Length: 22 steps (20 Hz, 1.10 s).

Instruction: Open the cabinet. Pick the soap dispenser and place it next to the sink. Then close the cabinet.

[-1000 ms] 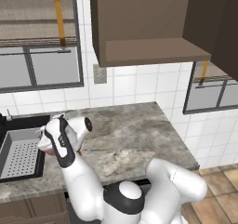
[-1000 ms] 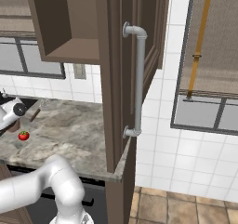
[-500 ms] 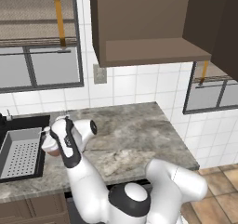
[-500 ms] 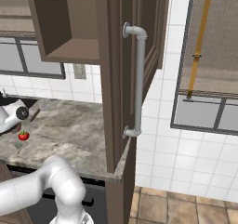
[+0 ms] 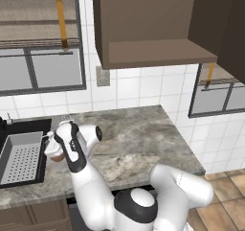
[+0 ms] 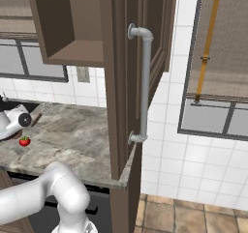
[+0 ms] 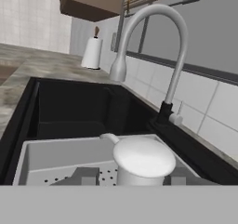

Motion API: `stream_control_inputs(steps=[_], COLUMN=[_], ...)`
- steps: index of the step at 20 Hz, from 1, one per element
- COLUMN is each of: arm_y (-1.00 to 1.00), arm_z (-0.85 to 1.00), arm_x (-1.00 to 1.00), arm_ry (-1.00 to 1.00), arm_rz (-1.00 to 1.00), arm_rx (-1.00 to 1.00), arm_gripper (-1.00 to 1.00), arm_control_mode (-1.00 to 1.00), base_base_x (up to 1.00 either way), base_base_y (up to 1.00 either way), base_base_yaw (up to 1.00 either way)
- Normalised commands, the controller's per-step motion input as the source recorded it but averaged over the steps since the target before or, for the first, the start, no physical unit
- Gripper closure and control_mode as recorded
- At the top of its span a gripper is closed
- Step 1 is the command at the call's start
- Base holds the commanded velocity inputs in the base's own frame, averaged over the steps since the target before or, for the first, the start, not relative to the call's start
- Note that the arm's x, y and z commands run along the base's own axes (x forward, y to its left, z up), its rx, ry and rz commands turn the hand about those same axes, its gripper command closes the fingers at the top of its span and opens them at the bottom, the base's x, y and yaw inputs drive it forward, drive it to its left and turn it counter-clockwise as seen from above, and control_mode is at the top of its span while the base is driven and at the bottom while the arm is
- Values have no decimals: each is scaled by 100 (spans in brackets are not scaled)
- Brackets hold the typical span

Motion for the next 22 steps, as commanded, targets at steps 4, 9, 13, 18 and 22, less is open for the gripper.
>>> stream_control_inputs(steps=[4, 9, 13, 18, 22], arm_y=[-33, -26, -23, -16, -8], arm_z=[-44, -44, -43, -43, -42], arm_x=[2, 2, 0, 2, 7], arm_ry=[2, 2, 2, 2, 4], arm_rz=[0, 0, 0, 0, 0], arm_rx=[0, 0, 0, 0, 0], arm_gripper=[100, 100, 100, 100, -100], arm_control_mode=[-100, -100, -100, -100, -100], base_base_x=[0, 0, 0, 0, 0], base_base_y=[0, 0, 0, 0, 0], base_base_yaw=[0, 0, 0, 0, 0])
